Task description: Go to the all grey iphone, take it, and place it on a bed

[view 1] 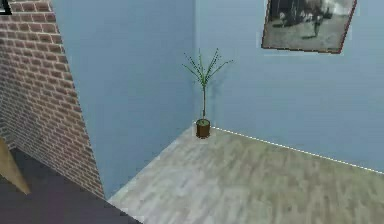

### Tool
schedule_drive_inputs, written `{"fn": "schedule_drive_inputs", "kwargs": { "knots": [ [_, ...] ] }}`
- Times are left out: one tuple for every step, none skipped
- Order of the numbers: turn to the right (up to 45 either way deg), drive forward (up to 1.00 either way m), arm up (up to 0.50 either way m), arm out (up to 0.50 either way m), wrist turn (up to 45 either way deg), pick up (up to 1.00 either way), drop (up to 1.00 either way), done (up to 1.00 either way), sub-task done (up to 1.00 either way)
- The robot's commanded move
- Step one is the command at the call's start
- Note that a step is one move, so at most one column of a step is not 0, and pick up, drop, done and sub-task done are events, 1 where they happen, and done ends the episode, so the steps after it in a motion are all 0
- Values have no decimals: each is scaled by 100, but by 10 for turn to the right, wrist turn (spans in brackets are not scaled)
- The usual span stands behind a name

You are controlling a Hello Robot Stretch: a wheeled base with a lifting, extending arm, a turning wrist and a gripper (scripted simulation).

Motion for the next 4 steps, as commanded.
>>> {"fn": "schedule_drive_inputs", "kwargs": {
  "knots": [
    [270,0,0,0,0,0,0,0,0],
    [0,5,0,0,0,0,0,0,0],
    [-450,0,0,0,0,0,0,0,0],
    [-360,0,0,0,0,0,0,0,0]
  ]
}}
